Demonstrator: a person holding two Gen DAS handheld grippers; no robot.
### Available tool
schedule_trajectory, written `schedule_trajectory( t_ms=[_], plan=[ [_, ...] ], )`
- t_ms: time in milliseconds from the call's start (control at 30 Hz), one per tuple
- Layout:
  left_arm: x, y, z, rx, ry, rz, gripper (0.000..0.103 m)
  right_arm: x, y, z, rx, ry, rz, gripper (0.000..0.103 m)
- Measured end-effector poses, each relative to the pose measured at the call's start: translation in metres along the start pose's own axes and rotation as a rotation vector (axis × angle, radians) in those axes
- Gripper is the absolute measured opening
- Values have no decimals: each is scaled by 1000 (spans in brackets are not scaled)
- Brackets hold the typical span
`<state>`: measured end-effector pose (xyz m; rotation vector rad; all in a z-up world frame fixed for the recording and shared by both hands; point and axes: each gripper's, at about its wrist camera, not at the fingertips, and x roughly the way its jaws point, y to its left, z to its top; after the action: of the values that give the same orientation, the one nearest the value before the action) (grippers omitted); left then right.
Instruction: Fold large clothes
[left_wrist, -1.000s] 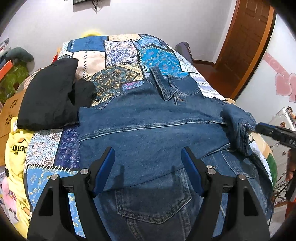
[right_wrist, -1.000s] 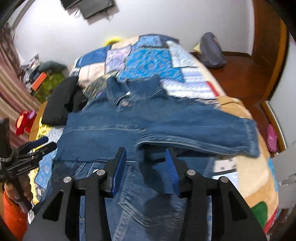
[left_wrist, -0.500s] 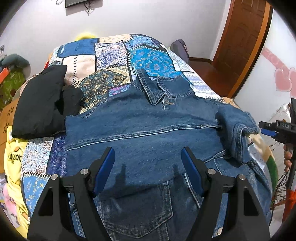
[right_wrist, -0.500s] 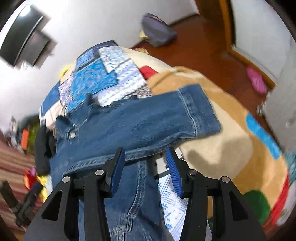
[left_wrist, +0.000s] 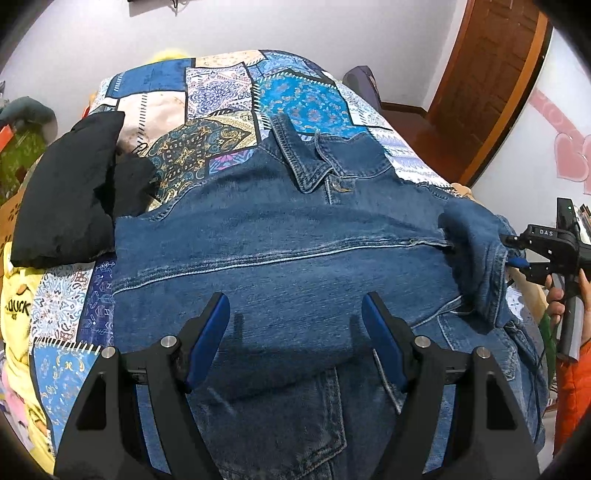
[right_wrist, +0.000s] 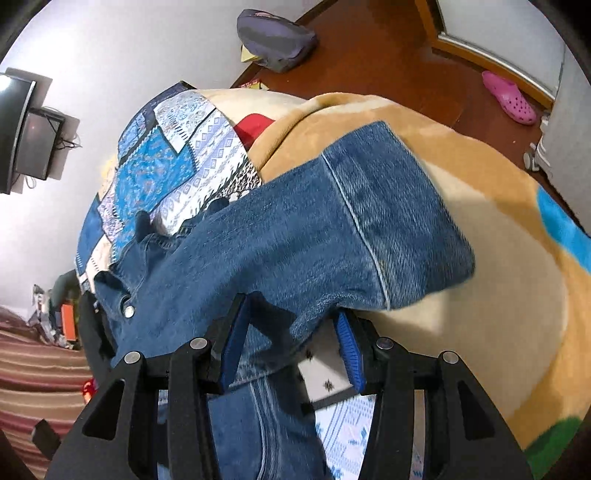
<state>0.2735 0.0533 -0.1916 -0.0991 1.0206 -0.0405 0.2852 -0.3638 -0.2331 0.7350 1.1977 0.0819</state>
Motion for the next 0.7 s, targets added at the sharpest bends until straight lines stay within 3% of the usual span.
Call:
schedule_trajectory(
  t_ms=[67, 133, 267, 433, 700],
  plan=[
    [0, 2, 0, -4, -2, -1, 73, -4, 6, -1, -32, -32, -33, 17],
    [-2, 5, 0, -8, -8, -8, 73, -10, 12, -1, -64, -62, -51, 11],
    [-3, 11, -1, -6, -9, -9, 73, -32, 36, 1, -136, -147, -78, 8],
    [-14, 21, -3, 1, -38, -15, 73, -68, 93, 1, -265, -242, -26, 7],
    [-45, 44, -7, -15, -112, -14, 73, -91, 208, -31, -525, -281, 73, 6]
  ],
)
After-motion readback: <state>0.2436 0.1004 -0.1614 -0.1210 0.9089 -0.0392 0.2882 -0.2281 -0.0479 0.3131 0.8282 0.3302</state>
